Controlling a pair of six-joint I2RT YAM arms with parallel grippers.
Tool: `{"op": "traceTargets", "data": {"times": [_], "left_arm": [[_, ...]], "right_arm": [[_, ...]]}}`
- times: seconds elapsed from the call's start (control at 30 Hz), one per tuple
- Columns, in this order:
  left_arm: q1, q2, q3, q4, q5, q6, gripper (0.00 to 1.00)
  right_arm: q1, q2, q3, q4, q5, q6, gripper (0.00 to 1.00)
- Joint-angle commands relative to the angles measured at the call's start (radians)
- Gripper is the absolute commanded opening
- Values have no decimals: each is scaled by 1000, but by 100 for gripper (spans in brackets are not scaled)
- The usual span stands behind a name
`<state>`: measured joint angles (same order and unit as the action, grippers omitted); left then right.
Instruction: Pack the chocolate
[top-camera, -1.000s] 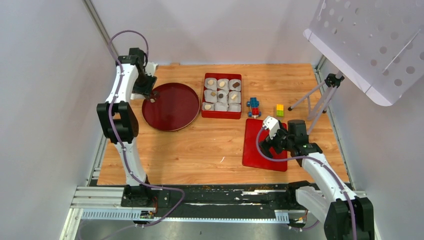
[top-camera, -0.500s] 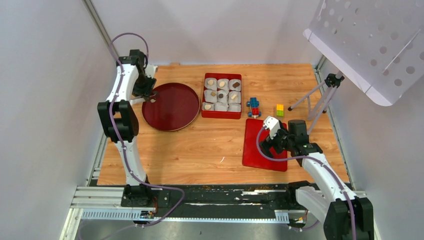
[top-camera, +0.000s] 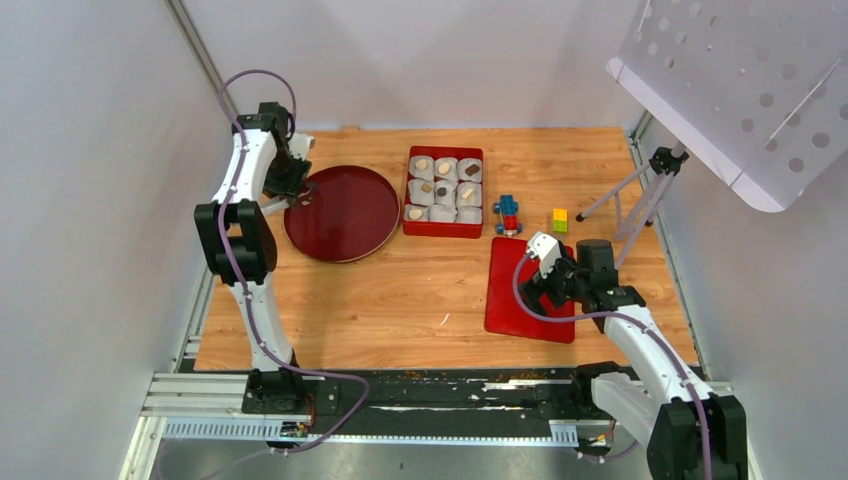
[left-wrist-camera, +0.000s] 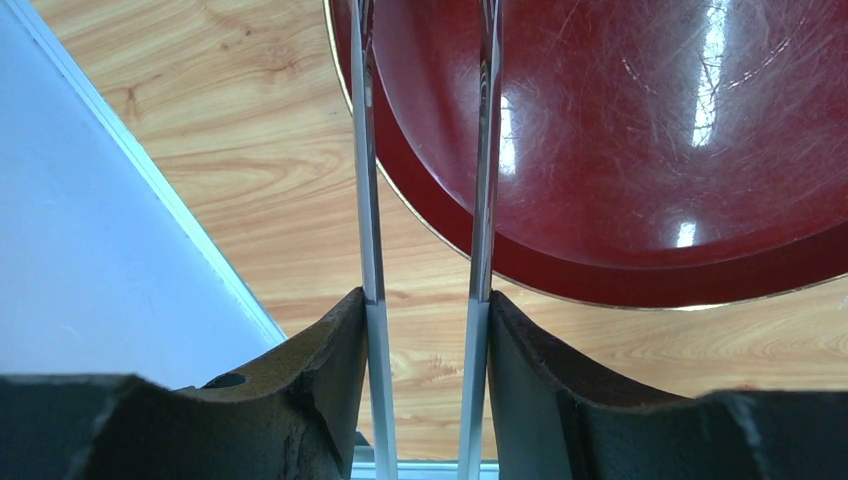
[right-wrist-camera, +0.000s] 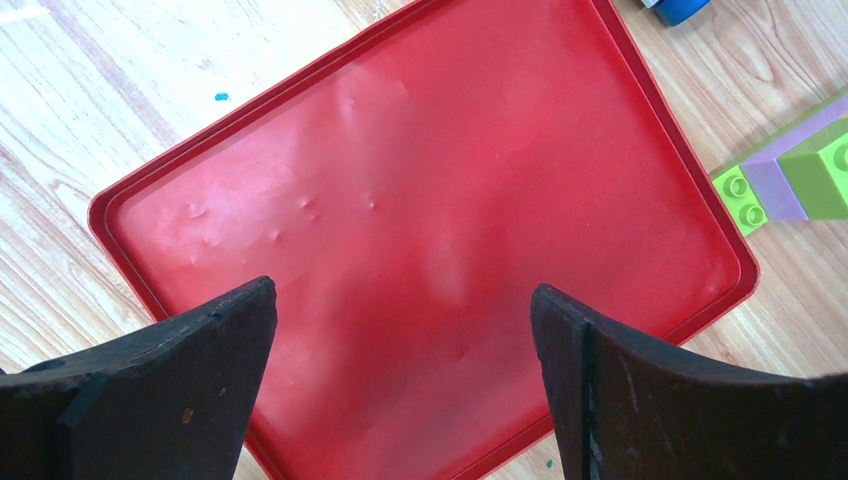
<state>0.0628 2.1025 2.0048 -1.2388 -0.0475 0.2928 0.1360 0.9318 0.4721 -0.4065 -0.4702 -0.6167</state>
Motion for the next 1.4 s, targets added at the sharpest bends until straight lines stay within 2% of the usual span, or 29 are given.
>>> {"op": "traceTargets", "data": {"times": [0.0, 0.27, 0.5, 0.6, 0.87, 1.0, 1.1, 1.37], "left_arm": [[11, -77, 11, -12, -8, -8, 52], [10, -66, -13, -19, -7, -8, 51], [11, -86, 2, -39, 23, -1, 29], [11, -109, 17, -58, 39, 3, 24], [0, -198, 63, -100, 253, -7, 11], [-49, -215, 82, -126, 358, 11, 9], [-129, -228, 87, -103, 438, 2, 8], [-361, -179, 116, -24, 433, -31, 9]], "right_arm": [[-6, -16, 21, 17, -10, -15, 98], [-6, -19, 20, 18, -14, -12, 98], [-6, -31, 19, 15, -11, -12, 98], [-7, -32, 19, 14, -12, -13, 98], [-7, -17, 26, 9, -18, -14, 98], [-7, -11, 28, 10, -21, -14, 98], [-7, -8, 29, 10, -22, -15, 98], [-6, -26, 33, -3, -12, -16, 98]]}}
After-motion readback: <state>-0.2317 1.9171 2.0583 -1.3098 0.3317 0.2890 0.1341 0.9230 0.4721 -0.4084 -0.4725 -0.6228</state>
